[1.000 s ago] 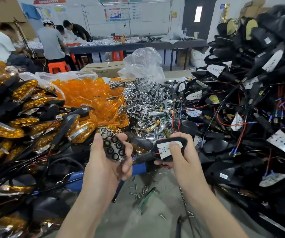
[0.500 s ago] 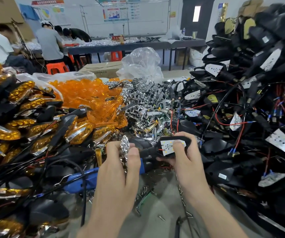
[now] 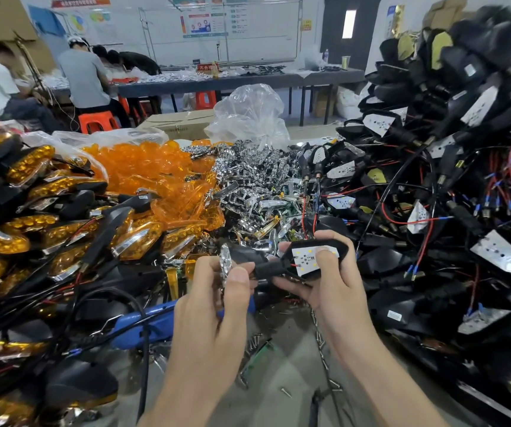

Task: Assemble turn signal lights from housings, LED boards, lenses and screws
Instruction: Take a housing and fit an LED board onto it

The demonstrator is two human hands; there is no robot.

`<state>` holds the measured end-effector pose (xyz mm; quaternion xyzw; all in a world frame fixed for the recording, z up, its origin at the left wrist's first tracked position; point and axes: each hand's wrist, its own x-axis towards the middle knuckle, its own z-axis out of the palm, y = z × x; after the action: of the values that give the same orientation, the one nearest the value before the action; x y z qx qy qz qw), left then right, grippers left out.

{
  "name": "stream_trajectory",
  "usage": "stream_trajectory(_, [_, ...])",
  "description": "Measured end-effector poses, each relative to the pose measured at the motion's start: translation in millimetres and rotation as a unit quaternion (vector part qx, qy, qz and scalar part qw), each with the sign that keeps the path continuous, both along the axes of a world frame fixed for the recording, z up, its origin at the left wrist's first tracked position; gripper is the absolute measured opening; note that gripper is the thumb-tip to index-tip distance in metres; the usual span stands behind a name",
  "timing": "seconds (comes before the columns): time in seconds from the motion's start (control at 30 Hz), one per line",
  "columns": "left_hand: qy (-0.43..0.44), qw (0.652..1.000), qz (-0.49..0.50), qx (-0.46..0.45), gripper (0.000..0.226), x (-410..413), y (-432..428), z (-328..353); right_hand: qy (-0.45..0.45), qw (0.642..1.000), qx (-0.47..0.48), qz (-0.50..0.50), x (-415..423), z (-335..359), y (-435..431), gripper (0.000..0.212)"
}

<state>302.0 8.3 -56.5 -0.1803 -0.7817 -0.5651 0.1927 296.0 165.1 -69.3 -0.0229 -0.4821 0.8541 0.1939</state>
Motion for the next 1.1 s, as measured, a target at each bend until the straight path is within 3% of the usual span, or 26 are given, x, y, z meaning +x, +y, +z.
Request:
stream_trajectory(0.5, [-0.004, 1.000, -0.030, 0.009, 0.031, 2.7, 5.0, -3.6, -0.052, 0.987, -0.126, 0.082, 1.4, 7.4, 0.4, 0.029])
stream_trajectory(0.8, [-0.005, 1.000, -0.011, 0.003, 0.037, 0.1, 0.9, -1.2, -0.029, 0.994, -0.083, 0.064, -2.8, 2.5, -4.7, 0.026])
stream_trajectory(1.0, [-0.024, 0.994, -0.101, 0.045, 0.039, -0.2, 1.0, 9.6, -0.007, 0.994, -0.098, 0.040, -1.3, 2.3, -4.9, 0.021])
stream_trajectory(1.1, [-0.029, 0.995, -0.095, -0.006, 0.042, -0.1, 2.4, 9.4, -0.008, 0.998, -0.063, 0.022, 2.3, 3.4, -8.0, 0.024])
